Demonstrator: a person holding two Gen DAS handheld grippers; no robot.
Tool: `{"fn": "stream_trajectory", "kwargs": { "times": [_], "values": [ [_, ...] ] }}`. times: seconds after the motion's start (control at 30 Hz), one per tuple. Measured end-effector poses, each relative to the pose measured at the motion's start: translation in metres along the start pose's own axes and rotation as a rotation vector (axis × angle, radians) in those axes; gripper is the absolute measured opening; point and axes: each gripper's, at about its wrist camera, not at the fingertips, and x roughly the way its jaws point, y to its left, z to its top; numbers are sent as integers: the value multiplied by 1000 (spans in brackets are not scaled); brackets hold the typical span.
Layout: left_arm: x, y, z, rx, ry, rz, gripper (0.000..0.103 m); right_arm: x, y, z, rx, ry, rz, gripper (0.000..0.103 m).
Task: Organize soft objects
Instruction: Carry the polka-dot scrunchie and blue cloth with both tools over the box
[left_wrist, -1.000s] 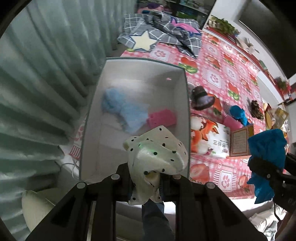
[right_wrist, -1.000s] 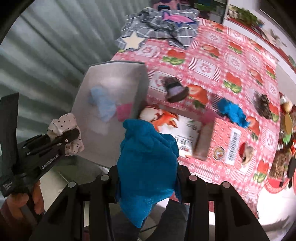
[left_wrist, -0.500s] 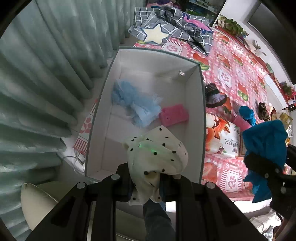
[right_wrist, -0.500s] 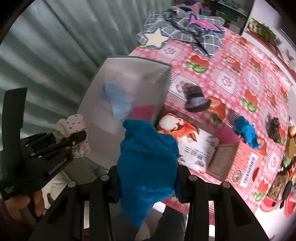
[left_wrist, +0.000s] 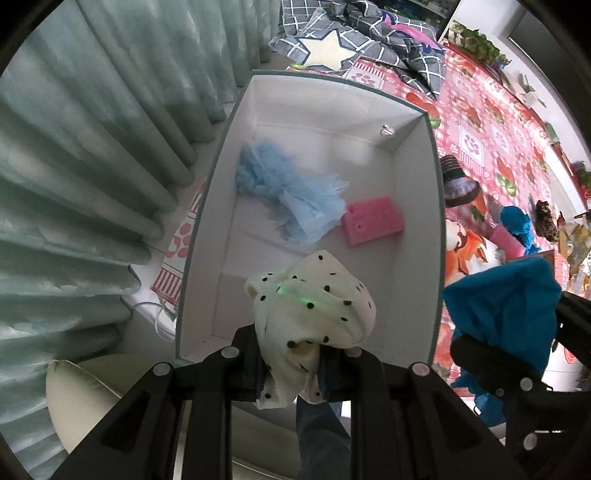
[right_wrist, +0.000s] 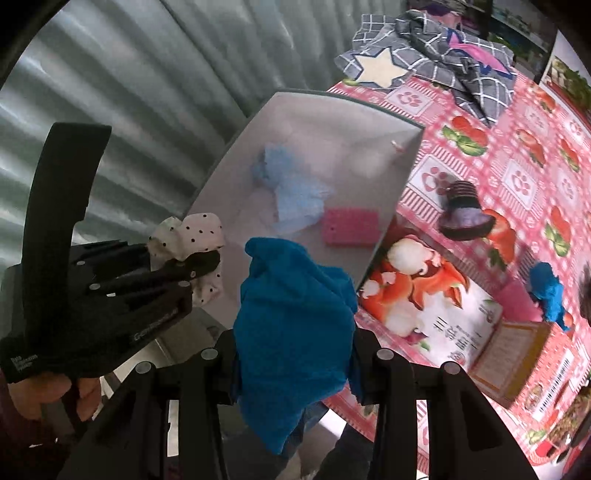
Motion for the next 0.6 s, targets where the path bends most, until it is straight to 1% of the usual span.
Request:
{"fn": "stream_trajectory", "kwargs": {
  "times": [0.33, 0.6],
  "values": [
    [11, 9, 7, -12, 12, 16, 24, 15, 5, 7, -57, -6, 58, 44],
    [18, 12, 11, -7, 20, 25, 25, 29, 5, 11, -79, 4, 61, 44]
  ]
}}
